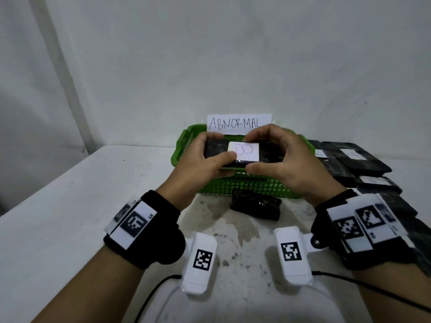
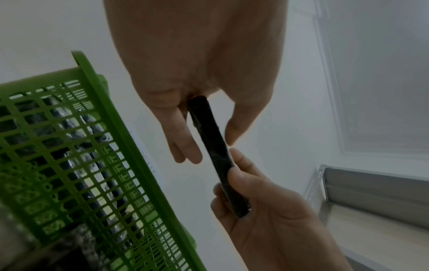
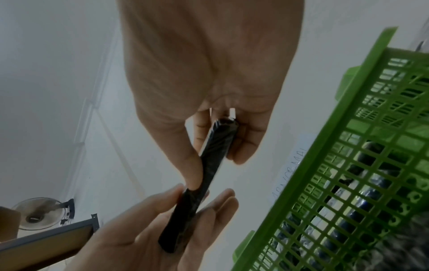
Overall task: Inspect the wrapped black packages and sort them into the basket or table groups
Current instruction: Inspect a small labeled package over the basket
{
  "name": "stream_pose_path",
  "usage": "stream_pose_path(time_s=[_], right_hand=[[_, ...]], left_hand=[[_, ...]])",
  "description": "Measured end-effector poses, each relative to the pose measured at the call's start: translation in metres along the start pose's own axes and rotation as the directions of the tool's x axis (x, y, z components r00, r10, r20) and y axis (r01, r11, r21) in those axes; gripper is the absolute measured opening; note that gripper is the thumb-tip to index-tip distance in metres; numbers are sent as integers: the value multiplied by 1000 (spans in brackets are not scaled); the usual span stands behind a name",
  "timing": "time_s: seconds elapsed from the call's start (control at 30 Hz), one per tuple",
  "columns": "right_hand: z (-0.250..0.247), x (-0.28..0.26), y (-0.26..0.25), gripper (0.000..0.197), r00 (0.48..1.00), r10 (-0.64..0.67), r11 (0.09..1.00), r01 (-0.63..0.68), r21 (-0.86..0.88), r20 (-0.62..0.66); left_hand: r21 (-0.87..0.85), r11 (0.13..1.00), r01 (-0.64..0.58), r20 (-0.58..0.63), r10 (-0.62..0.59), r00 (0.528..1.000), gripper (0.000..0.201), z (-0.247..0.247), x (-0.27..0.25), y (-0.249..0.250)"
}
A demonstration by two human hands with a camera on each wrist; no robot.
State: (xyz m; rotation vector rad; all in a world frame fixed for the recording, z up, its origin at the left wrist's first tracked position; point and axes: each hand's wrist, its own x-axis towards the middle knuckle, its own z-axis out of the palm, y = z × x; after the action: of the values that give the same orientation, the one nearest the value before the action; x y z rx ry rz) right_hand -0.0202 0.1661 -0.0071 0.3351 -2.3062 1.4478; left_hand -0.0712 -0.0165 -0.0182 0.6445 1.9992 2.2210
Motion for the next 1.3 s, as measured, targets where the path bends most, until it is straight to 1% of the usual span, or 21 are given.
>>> stream_pose_path(time_s=[0.03, 0.1, 0.17, 0.23, 0.33, 0.47, 0.57, 0.63, 0.73, 0.8, 0.87, 0.9, 0.97, 1.0, 1.07, 1.1, 1.17, 1.2, 1.23, 1.27, 1.3], right_hand=[[1, 1, 0, 38, 1000, 9, 1000, -9, 23, 6], [2, 3, 3, 26, 998, 68, 994, -67, 86, -13], [1, 5, 6, 22, 993, 115, 990, -112, 89, -35], [1, 5, 7, 23, 993, 108, 991, -104, 78, -47], [1, 6, 7, 25, 994, 81, 994, -76, 78, -68], [1, 7, 8, 25, 993, 83, 993, -76, 91, -80], [0, 6, 7, 26, 993, 69, 994, -60, 92, -100], [-1, 5, 7, 28, 992, 67, 995, -59, 76, -103], [0, 4, 6, 25, 989, 109, 991, -101, 88, -99], [-1, 4, 6, 20, 982, 144, 986, -132, 100, -120], [-2, 5, 5, 14, 974, 183, 975, -163, 150, -133], [-3, 5, 5, 11, 973, 196, 968, -172, 184, -124], [-3, 5, 2, 11, 981, 179, 959, -156, 238, -76], [-3, 5, 1, 13, 987, 156, 953, -140, 270, -40], [0, 3, -2, 18, 993, 108, 947, -117, 299, 47], [2, 2, -2, 19, 993, 94, 955, -109, 276, 66], [3, 2, 0, 19, 992, 113, 980, -120, 158, 53], [3, 2, 1, 30, 989, 144, 985, -147, 88, 46], [2, 1, 1, 50, 983, 171, 984, -174, 45, 60], [1, 1, 1, 68, 977, 192, 979, -197, 44, 98], [1, 1, 1, 79, 967, 202, 974, -215, 69, 153]], left_hand=[[-7, 1000, -7, 5, 7, 1000, 38, 0, -1, 0], [-28, 999, -20, 32, 20, 999, 35, -2, -2, 2], [-20, 999, -27, 55, 28, 998, 26, -2, -3, 3], [-5, 999, -37, 67, 37, 997, 23, -2, -4, 2], [13, 999, -50, 52, 49, 997, 24, -2, -3, -1], [41, 997, -72, 45, 70, 997, 21, -1, -3, -2], [44, 999, -9, 54, 6, 999, 16, 1, -6, 2], [69, 997, 30, 62, -34, 998, 16, 1, -5, 2], [92, 995, 24, 73, -31, 997, 16, -1, -5, 3], [14, 1000, 27, 116, -29, 993, 23, -3, -5, 6], [-137, 987, 78, 189, -52, 981, 42, -6, -6, 13], [-203, 973, 113, 223, -66, 973, 49, -7, -6, 15], [-295, 941, 169, 268, -88, 959, 54, -6, -8, 18], [-328, 925, 191, 277, -99, 956, 51, -3, -9, 17], [-341, 914, 221, 290, -121, 949, 41, 2, -12, 15], [-332, 914, 233, 299, -132, 945, 37, 4, -13, 14], [-325, 908, 263, 299, -165, 940, 36, 6, -13, 13], [-319, 905, 282, 291, -190, 938, 36, 6, -12, 13], [-300, 907, 296, 278, -214, 937, 39, 5, -11, 13], [-278, 910, 309, 259, -239, 936, 42, 5, -10, 13], [-252, 915, 314, 237, -256, 937, 41, 5, -9, 13]])
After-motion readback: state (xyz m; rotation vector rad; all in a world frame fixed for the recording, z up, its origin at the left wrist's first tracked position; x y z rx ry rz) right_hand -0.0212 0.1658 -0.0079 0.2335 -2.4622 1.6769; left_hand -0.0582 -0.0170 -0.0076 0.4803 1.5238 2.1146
